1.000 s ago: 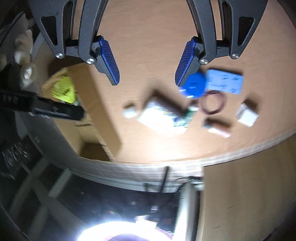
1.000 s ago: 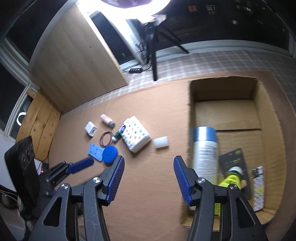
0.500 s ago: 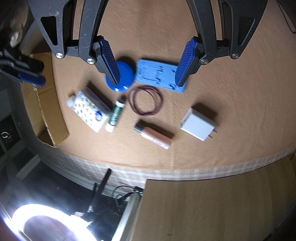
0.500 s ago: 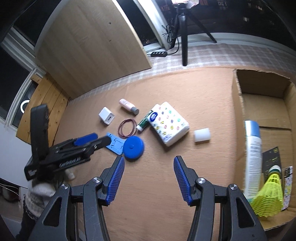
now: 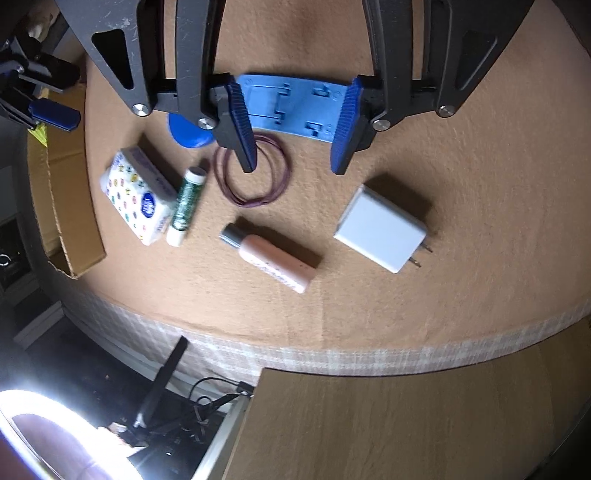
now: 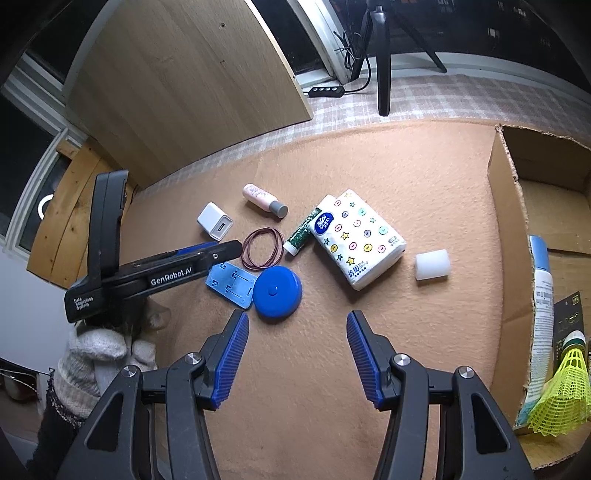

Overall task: Organize objects
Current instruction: 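Lift the phone stand with the left tool while the right tool moves toward the blue tape measure, then close the right tool on the blue tape measure while the left tool holds the stand, then carry the phone stand and tape measure with both tools over the box, then open both tools to drop the stand and tape measure into the box, then move the right tool to the patterned tissue pack and close on it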

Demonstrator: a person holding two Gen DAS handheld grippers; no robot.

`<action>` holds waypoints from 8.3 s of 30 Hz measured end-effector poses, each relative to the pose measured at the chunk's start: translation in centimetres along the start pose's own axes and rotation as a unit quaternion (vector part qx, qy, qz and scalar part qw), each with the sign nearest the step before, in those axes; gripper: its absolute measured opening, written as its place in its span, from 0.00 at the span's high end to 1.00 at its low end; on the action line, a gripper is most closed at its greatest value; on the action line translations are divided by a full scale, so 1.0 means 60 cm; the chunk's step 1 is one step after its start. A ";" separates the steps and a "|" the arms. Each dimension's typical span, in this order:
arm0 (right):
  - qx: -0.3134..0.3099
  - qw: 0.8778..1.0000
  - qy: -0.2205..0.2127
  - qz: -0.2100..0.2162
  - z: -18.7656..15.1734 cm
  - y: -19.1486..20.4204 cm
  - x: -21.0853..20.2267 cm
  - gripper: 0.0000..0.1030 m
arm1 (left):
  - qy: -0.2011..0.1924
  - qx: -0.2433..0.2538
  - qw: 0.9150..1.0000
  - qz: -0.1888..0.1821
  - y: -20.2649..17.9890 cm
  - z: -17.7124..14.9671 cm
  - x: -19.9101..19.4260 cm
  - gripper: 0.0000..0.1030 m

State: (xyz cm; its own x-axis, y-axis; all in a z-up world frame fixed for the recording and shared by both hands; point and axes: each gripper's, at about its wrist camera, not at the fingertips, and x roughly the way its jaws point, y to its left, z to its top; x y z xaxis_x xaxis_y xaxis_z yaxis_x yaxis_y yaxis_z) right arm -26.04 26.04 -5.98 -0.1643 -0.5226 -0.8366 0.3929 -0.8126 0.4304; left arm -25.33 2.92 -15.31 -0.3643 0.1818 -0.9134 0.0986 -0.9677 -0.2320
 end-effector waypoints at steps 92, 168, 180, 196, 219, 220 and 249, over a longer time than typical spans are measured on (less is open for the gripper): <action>-0.130 0.985 0.064 -0.090 0.030 0.089 0.164 0.54 | -0.010 0.117 0.992 0.055 0.000 -0.091 -0.016 0.43; -0.053 0.979 -0.112 -0.159 -0.110 -0.121 -0.221 0.55 | -0.096 0.195 0.974 -0.062 -0.406 -0.179 -0.138 0.62; -0.018 0.978 -0.111 -0.177 -0.109 -0.204 -0.232 0.55 | -0.088 0.217 0.970 -0.059 -0.479 -0.159 -0.094 0.62; 0.003 0.974 -0.112 -0.195 -0.115 -0.239 -0.235 0.54 | -0.091 0.231 0.967 -0.053 -0.516 -0.156 -0.087 0.61; -0.035 0.973 -0.130 -0.189 -0.100 -0.141 -0.228 0.53 | -0.115 0.195 0.974 -0.027 -0.413 -0.149 -0.147 0.61; -0.038 0.973 -0.130 -0.189 -0.098 -0.135 -0.225 0.53 | -0.116 0.192 0.974 -0.025 -0.405 -0.150 -0.150 0.61; -0.073 0.985 -0.087 -0.128 -0.058 -0.013 -0.100 0.50 | -0.113 0.027 0.992 0.045 -0.033 -0.142 -0.201 0.59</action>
State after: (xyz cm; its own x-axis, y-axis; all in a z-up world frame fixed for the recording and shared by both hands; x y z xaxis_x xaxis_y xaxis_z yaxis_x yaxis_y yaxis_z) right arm -22.22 30.71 -2.44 -0.4225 -0.3527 -0.8349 0.4426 -0.8842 0.1495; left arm -13.22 4.15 -6.71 -0.5557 0.0573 -0.8294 0.0918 -0.9873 -0.1296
